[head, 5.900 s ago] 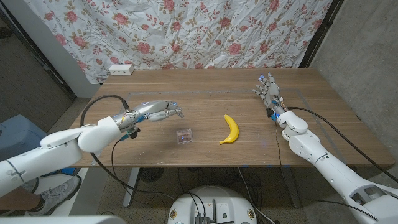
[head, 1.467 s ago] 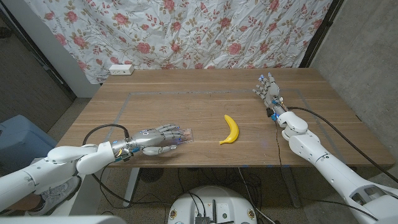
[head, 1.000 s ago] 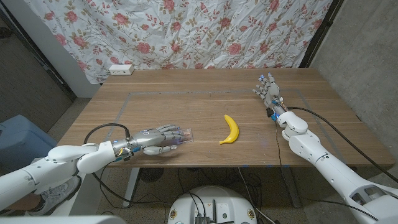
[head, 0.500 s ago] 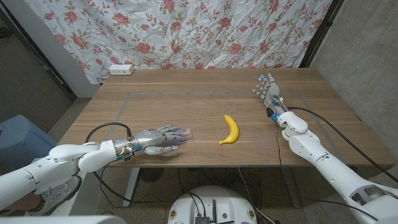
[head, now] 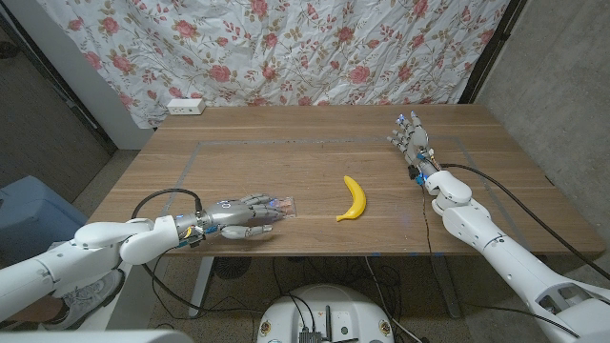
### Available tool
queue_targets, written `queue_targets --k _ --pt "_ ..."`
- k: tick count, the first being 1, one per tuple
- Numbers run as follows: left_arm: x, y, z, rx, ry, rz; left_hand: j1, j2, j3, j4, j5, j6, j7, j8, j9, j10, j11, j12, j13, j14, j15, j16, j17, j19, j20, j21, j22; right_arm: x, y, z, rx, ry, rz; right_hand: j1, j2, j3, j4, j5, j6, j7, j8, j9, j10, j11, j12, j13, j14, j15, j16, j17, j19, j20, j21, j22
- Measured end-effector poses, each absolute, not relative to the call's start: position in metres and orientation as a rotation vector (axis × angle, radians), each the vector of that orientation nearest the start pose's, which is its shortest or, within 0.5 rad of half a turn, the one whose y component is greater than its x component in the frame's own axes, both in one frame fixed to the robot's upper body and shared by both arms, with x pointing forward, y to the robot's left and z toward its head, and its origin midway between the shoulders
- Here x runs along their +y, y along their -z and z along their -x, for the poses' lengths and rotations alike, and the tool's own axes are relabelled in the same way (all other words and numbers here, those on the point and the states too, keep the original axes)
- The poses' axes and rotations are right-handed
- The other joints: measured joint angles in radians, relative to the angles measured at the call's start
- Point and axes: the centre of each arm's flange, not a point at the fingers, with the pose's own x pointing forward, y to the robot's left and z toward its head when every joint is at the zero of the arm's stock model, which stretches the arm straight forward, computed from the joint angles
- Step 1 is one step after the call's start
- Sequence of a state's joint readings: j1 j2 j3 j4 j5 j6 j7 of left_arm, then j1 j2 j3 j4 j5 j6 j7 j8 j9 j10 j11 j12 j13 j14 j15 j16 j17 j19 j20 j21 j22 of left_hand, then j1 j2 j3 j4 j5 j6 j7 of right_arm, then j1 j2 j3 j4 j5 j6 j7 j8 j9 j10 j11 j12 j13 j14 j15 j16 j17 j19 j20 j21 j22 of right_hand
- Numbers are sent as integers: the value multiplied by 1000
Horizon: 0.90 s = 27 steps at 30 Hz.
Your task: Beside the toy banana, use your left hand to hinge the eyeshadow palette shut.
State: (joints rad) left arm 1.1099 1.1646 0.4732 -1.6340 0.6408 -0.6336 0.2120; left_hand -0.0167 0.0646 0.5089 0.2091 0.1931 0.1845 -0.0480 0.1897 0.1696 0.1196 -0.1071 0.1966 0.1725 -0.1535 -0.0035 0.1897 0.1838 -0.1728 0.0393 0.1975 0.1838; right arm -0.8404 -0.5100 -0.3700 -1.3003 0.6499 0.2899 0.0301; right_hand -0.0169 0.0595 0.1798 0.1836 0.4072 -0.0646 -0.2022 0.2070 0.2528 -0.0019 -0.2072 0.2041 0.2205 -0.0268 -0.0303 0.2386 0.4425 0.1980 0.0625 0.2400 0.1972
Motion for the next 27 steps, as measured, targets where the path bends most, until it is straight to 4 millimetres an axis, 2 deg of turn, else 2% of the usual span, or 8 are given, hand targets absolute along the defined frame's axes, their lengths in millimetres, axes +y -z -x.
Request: queue_targets --k 6,27 --pt "306 134 -513 -854 570 -1654 0 0 -1 -1 0 2 2 0 0 5 -5 0 0 5 5 0 0 0 0 0 0 -290 28 -653 -593 -207 -42 0 0 0 0 0 0 0 0 0 0 0 0 0 0 0 0 0 0 0 0 0" --pt "308 134 -516 -853 567 -1664 0 0 -15 1 0 21 7 3 3 18 7 0 -3 8 8 0 0 0 0 0 0 -290 28 -653 -594 -207 -42 0 0 0 0 0 0 0 0 0 0 0 0 0 0 0 0 0 0 0 0 0"
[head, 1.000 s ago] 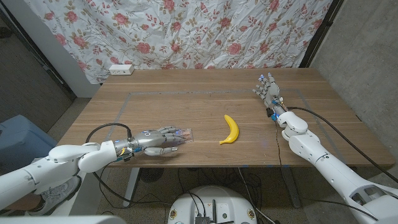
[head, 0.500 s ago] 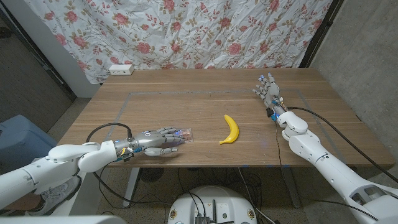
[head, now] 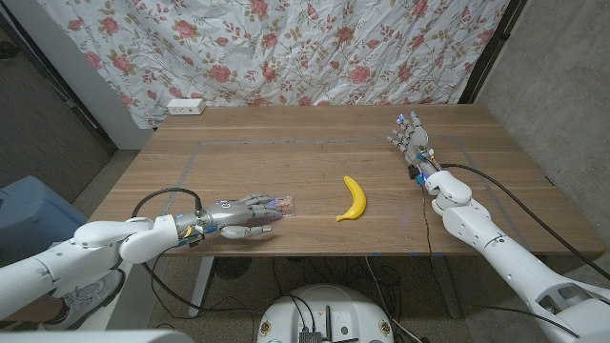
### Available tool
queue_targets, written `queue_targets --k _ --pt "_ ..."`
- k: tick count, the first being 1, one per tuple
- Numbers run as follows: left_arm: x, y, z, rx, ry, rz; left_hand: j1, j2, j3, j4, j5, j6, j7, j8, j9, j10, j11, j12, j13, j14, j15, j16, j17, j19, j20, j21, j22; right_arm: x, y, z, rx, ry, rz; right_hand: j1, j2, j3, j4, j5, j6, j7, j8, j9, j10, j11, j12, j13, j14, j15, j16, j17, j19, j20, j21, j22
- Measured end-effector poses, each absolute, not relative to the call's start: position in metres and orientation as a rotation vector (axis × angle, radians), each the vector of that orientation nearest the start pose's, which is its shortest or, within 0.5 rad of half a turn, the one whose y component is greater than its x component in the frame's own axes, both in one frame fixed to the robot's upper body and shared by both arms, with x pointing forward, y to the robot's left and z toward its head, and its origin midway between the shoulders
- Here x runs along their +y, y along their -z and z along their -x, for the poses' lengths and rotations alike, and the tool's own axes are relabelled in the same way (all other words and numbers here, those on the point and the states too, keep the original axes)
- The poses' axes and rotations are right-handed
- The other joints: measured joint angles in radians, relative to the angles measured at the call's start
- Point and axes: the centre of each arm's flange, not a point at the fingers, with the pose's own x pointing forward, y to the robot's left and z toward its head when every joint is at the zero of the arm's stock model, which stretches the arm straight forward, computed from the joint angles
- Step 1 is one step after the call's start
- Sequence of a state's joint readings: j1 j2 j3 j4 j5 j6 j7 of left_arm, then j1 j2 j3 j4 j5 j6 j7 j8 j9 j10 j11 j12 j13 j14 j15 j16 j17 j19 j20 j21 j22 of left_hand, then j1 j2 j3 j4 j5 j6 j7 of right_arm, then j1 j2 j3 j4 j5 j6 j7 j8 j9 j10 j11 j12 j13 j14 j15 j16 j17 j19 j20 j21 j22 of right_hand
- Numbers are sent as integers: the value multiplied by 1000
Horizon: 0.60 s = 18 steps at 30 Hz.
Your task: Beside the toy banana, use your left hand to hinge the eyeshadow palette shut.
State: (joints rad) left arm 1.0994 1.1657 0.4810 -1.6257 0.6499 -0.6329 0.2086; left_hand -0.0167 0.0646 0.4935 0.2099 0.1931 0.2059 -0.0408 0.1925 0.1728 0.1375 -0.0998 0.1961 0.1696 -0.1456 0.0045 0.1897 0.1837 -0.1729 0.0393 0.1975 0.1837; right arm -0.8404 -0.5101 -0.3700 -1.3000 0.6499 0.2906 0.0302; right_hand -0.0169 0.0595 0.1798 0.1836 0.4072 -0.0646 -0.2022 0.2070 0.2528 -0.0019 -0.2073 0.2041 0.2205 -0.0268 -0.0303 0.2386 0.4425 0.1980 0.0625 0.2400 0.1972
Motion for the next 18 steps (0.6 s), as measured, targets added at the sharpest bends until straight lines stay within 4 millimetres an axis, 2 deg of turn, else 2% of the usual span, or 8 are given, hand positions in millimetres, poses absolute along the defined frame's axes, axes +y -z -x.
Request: queue_targets --k 18 --pt "302 127 -511 -927 553 -1653 0 0 -10 -3 7 12 12 4 4 7 7 0 1 12 5 7 0 0 0 6 0 -290 27 -653 -594 -206 -42 0 0 0 0 0 0 0 0 0 0 0 0 0 0 0 0 0 0 0 0 0"
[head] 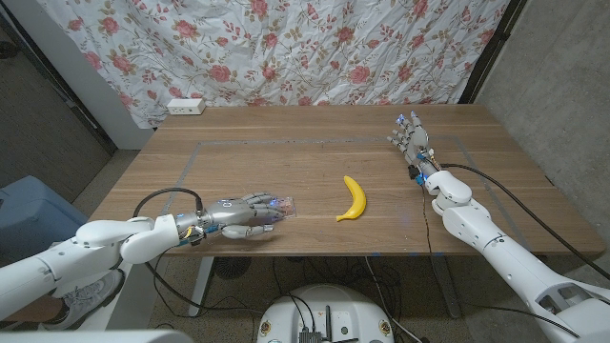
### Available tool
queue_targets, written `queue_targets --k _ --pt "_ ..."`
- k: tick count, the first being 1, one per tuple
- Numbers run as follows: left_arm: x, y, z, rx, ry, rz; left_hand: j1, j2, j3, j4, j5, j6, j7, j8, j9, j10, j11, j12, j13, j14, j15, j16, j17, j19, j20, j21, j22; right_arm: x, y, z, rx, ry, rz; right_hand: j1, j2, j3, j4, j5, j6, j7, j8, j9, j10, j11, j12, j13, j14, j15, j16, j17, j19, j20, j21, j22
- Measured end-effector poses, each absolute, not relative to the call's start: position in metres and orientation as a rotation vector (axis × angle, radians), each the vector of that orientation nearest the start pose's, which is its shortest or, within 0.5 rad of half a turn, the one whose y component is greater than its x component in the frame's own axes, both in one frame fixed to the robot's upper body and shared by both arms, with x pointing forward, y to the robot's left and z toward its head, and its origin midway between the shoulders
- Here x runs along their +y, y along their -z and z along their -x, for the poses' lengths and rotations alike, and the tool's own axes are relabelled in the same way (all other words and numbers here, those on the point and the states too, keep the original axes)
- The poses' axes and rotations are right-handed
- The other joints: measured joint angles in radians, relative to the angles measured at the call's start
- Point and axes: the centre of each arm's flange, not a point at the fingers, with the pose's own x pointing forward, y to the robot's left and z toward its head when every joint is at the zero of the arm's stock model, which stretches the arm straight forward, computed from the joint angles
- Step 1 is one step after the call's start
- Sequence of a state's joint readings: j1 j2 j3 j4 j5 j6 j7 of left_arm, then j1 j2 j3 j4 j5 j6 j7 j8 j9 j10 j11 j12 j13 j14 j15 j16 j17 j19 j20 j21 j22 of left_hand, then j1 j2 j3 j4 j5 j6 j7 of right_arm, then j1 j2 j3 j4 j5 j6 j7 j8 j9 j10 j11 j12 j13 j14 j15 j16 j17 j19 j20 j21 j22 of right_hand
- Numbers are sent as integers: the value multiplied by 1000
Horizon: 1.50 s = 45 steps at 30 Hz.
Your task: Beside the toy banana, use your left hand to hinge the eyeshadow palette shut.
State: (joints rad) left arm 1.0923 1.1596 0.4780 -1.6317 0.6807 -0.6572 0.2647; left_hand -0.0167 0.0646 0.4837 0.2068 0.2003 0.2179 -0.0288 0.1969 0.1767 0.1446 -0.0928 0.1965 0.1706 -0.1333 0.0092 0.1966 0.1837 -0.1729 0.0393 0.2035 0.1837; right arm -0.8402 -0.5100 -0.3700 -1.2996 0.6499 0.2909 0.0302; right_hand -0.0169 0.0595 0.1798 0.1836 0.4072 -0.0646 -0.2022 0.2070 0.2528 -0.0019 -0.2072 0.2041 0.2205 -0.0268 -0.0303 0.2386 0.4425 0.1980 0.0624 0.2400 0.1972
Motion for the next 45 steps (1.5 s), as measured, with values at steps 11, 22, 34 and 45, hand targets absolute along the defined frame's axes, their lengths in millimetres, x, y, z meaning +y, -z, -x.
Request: queue_targets --k 11,22,34,45 --pt "297 117 -508 -985 542 -1637 0 0 0 0 0 6 -5 0 0 4 4 0 0 12 1 0 0 0 0 4 0 -290 28 -653 -594 -206 -42 0 0 0 0 0 0 0 0 0 0 0 0 0 0 0 0 0 0 0 0 0" --pt "293 103 -504 -1025 519 -1620 0 0 -3 -3 0 6 -5 -5 0 5 5 0 0 12 1 0 -3 0 0 4 0 -290 28 -653 -594 -206 -42 0 0 0 0 0 0 0 0 0 0 0 0 0 0 0 0 0 0 0 0 0" --pt "292 85 -504 -1032 477 -1563 0 0 -4 -4 0 6 -5 -8 0 2 2 0 0 32 -4 0 -2 4 4 12 -2 -290 28 -653 -594 -206 -42 0 0 0 0 0 0 0 0 0 0 0 0 0 0 0 0 0 0 0 0 0" --pt "294 72 -506 -1007 410 -1441 0 0 -7 -10 0 17 -5 -8 -5 11 0 0 0 73 -20 9 -7 4 4 27 -5 -290 27 -653 -594 -206 -42 0 0 0 0 0 0 0 0 0 0 0 0 0 0 0 0 0 0 0 0 0"
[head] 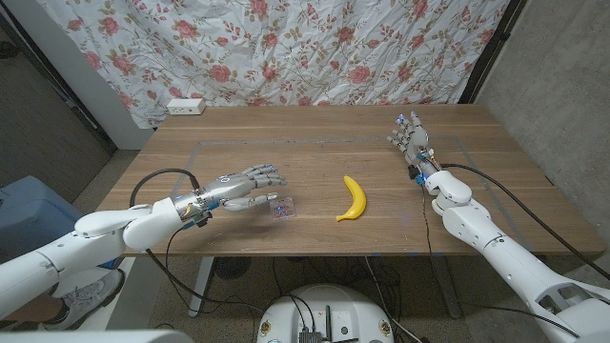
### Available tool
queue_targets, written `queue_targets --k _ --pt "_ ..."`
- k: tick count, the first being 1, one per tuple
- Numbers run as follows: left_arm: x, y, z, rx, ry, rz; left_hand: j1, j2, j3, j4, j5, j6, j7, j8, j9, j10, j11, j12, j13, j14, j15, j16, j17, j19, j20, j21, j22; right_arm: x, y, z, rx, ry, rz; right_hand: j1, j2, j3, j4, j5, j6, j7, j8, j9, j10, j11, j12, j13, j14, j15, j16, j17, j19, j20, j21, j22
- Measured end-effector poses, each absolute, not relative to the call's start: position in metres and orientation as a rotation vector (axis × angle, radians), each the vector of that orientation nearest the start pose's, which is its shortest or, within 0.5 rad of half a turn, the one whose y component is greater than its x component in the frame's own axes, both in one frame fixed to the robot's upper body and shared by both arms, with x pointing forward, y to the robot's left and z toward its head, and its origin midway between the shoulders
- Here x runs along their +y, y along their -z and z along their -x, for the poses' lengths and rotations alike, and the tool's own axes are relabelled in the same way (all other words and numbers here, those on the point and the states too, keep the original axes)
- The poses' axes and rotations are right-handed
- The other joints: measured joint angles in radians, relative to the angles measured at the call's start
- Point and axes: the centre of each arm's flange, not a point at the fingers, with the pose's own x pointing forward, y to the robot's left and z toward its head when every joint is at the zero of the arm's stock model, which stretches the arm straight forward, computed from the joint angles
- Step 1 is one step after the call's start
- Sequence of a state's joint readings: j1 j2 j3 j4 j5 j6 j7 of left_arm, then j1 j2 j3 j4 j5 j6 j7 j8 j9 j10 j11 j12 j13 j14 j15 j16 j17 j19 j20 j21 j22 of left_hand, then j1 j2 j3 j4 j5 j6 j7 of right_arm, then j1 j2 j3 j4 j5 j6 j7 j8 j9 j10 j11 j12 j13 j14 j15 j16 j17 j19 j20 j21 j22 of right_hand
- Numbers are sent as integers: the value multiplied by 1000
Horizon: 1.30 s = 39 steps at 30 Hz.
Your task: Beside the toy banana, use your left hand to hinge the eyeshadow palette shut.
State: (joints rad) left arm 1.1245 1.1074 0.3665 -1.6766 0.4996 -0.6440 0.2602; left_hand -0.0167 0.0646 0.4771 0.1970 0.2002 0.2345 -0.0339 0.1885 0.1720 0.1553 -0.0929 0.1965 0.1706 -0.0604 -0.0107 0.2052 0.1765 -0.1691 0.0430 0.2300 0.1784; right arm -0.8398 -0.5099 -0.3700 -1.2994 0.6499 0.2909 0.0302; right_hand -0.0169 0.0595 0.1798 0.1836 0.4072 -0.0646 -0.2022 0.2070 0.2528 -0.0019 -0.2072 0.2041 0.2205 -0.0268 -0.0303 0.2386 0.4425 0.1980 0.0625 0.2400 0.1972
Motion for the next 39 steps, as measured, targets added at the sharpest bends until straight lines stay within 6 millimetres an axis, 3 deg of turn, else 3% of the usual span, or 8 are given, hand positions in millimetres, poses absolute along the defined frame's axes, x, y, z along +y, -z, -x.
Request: queue_targets --k 17,29,33,39 --pt "297 58 -521 -943 309 -1204 29 11 50 -43 0 26 3 0 0 5 5 0 0 11 0 -13 -9 0 0 0 -6 -290 27 -653 -594 -207 -42 0 0 0 0 0 0 0 0 0 0 0 0 0 0 0 0 0 0 0 0 0" --pt "300 53 -536 -886 231 -1026 37 11 94 -52 0 68 11 4 0 16 9 0 0 52 5 -13 -9 -4 4 0 -6 -290 27 -653 -594 -207 -41 0 0 0 0 0 0 0 0 0 0 0 0 0 0 0 0 0 0 0 0 0" --pt "302 51 -541 -867 206 -965 37 11 103 -52 0 78 17 4 0 23 9 0 0 64 4 -13 -9 7 14 0 -6 -290 27 -653 -594 -207 -41 0 0 0 0 0 0 0 0 0 0 0 0 0 0 0 0 0 0 0 0 0" --pt "305 49 -550 -836 174 -873 37 11 112 -52 0 93 22 4 0 27 13 0 0 70 9 -13 -9 13 9 0 -6 -290 27 -653 -594 -207 -41 0 0 0 0 0 0 0 0 0 0 0 0 0 0 0 0 0 0 0 0 0"
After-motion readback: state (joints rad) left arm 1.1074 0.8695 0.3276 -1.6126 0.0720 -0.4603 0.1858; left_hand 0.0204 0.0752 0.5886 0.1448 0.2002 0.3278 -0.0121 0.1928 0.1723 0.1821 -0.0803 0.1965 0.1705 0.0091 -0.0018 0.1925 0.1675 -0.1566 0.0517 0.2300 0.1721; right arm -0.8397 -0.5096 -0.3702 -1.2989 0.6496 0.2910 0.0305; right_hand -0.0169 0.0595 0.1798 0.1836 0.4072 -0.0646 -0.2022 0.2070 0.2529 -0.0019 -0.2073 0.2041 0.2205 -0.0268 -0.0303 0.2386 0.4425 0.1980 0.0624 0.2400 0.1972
